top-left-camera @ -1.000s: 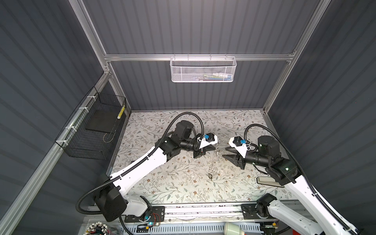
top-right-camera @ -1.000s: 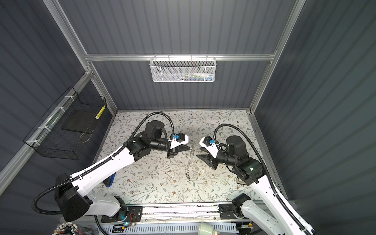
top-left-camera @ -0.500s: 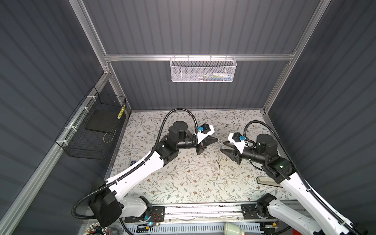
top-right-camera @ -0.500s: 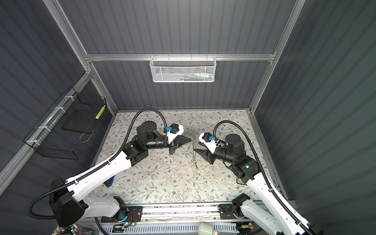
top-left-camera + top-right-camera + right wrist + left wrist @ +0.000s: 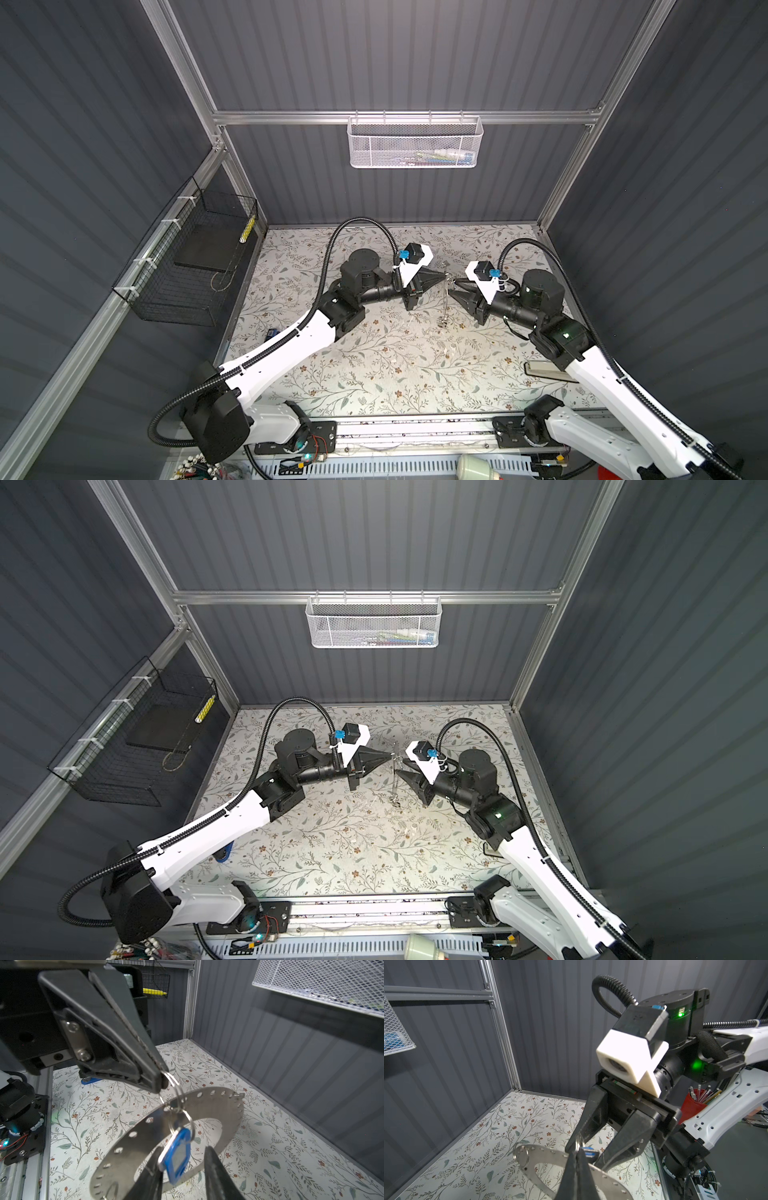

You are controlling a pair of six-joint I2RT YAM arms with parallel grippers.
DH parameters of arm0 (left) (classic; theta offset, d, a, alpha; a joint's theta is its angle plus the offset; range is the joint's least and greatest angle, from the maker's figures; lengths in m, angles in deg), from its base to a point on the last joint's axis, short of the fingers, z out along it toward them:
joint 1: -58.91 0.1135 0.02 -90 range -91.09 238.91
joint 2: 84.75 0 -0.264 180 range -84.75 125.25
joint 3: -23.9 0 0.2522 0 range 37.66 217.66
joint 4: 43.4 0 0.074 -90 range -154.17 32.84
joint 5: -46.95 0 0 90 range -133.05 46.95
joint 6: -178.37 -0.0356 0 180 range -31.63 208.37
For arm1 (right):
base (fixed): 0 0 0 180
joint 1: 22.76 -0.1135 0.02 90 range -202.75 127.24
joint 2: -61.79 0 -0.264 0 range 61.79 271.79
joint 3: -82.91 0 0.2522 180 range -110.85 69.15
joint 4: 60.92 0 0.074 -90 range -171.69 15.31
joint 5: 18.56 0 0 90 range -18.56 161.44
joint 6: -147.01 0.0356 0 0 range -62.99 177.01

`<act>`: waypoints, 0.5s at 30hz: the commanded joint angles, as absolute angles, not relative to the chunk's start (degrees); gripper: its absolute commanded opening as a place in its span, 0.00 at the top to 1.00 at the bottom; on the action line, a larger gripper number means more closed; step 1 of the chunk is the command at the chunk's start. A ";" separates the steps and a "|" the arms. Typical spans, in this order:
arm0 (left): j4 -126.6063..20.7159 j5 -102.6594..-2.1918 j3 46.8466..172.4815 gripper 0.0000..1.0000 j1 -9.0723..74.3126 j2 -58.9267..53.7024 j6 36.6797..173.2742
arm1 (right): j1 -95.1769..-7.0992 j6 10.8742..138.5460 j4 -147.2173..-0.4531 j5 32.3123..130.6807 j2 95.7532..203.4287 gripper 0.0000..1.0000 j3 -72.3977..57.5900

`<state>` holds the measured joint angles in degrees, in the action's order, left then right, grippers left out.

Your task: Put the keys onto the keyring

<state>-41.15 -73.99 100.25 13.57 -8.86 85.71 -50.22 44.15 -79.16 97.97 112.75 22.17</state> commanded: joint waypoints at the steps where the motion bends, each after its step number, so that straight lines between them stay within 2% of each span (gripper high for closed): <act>1: -36.15 -73.11 99.52 1.00 13.32 -8.13 88.30 | -50.33 45.09 -76.55 96.06 112.41 0.68 22.83; 8: -35.59 -72.96 99.46 1.00 12.86 -7.59 88.61 | -50.33 45.12 -74.21 94.97 111.60 0.72 23.60; 15: -33.94 -73.27 99.27 1.00 12.92 -7.17 89.63 | -50.41 43.68 -74.50 95.66 112.15 0.85 23.18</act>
<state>-37.37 -73.05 99.73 13.20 -7.44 88.29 -50.22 43.95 -75.46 95.45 112.42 23.19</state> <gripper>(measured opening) 0.045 0.159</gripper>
